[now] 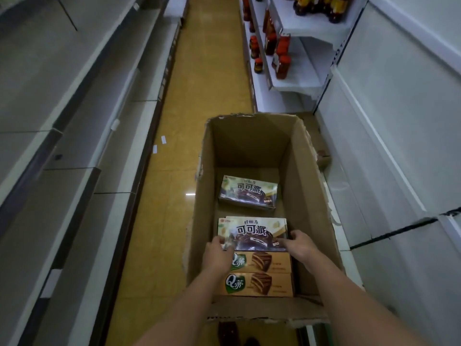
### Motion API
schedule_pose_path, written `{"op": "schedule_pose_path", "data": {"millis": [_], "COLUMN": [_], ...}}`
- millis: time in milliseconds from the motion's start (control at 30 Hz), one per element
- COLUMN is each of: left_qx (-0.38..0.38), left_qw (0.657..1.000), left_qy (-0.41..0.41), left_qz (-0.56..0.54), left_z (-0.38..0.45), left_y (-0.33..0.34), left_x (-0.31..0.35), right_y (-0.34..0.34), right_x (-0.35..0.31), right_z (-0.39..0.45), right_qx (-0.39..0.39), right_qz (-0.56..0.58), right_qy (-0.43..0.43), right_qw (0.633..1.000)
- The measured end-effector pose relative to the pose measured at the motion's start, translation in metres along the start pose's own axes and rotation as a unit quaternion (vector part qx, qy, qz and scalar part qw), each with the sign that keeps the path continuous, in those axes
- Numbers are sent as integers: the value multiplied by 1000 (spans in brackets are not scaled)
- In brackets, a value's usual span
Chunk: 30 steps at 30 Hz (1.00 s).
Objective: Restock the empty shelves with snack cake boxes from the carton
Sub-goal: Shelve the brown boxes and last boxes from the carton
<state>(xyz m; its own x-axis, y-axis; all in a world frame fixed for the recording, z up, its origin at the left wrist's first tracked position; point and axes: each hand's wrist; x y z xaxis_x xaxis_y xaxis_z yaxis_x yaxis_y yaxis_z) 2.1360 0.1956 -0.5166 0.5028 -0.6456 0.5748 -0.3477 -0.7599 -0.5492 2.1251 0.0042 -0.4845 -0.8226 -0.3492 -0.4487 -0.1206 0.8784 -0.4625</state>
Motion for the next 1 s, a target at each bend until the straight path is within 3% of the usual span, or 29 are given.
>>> {"op": "schedule_pose_path", "data": {"millis": [300,567,767,1000], "left_qx": [-40,-51,-82,-32], "left_qw": [994,982,981,982], "left_qy": [-104,-182,-174,-115], "left_qz": [11,15,39,148], "left_z": [65,91,88,76], "left_y": [51,71,79,75], "left_x": [-40,-64,-71,-54], "right_y": [21,44,58,49], "right_x": [35,54,58,52], "right_z": [61,106,124,124], "right_qx": [-13,-56,-46,20], "right_qz": [5,10,50,18], "right_qy": [114,136,165,162], "right_qw": [993,989,984,986]}}
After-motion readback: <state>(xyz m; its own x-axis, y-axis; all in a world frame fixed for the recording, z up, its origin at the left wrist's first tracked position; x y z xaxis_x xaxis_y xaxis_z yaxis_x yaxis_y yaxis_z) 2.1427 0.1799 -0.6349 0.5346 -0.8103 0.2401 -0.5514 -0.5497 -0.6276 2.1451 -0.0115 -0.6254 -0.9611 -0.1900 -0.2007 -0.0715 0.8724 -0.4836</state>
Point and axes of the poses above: each hand's wrist, its own z-axis towards the middle knuckle, its own y-axis out of the palm, x = y × z, and after that the axes turned 2 degrees about y, right-handed
